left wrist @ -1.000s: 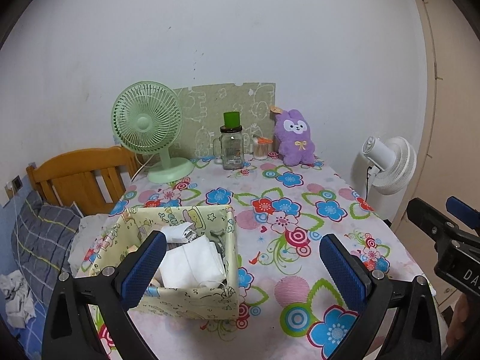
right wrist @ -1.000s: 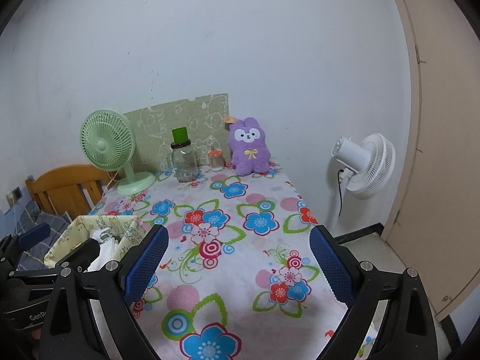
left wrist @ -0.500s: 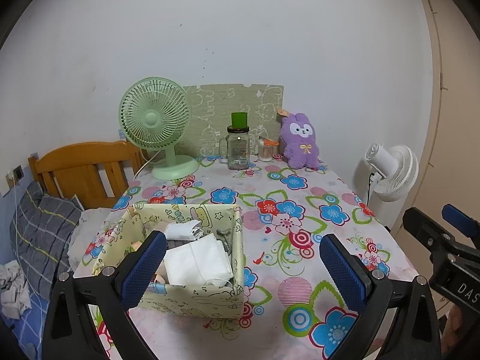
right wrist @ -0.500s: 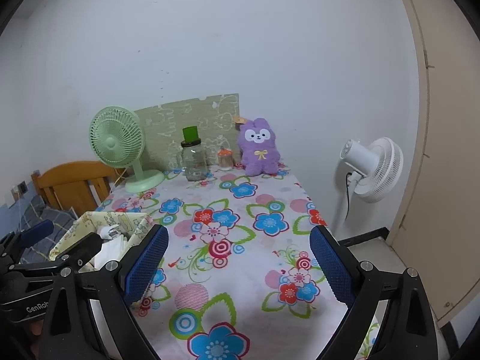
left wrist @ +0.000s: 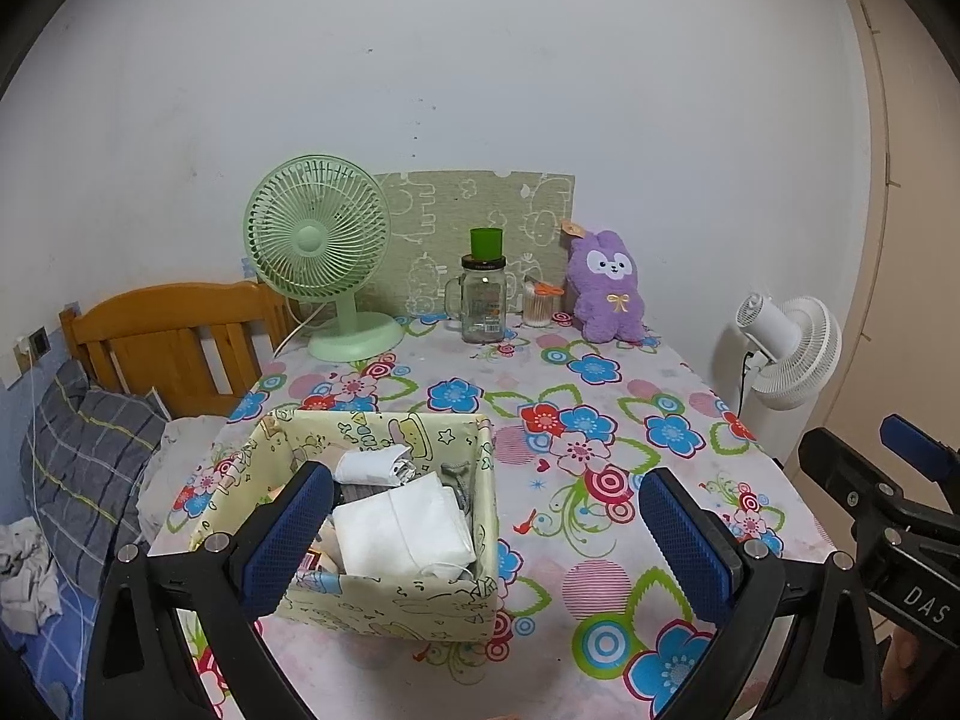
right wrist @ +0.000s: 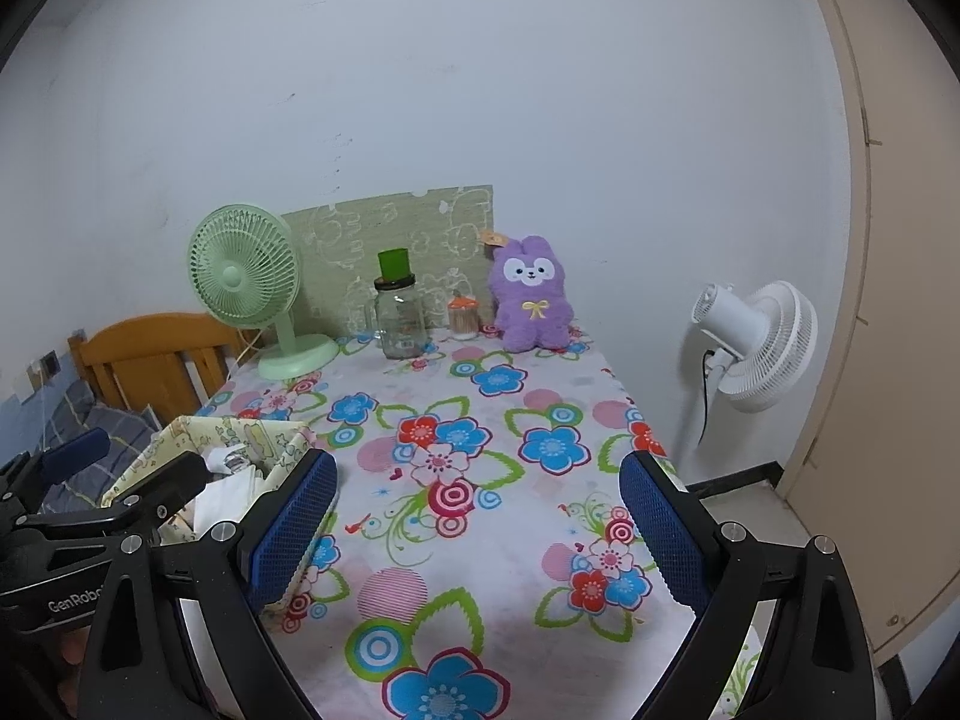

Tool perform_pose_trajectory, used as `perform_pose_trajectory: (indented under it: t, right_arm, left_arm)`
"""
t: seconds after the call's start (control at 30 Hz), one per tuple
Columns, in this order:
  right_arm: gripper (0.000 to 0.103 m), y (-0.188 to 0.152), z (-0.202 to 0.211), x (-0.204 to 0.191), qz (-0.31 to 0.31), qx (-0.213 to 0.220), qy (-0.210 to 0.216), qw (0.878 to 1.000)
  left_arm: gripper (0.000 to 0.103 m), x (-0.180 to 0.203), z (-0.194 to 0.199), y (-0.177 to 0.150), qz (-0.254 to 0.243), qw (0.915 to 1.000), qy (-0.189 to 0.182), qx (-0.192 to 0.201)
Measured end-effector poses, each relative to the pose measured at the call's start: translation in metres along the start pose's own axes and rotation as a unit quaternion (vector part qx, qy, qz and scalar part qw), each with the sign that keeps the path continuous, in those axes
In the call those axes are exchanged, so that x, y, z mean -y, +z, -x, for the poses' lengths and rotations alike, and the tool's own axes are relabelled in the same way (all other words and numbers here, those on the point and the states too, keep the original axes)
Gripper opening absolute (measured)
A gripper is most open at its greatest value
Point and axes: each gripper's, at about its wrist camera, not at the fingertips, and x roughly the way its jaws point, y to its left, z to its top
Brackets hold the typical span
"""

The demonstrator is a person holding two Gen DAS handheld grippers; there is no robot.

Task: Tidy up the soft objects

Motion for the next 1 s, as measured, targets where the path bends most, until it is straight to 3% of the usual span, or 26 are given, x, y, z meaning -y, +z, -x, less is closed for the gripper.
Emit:
perform_pose_trajectory:
  t: [1.0]
  right_arm:
    - [0.097,-0.0005,-0.0024,-0.0047,0.005,-0.001,0.000,1.000]
  left_arm:
    - [0.103,-0.0027,-0.0035,-0.0001,0.004,1.0000,0.006,-0.004]
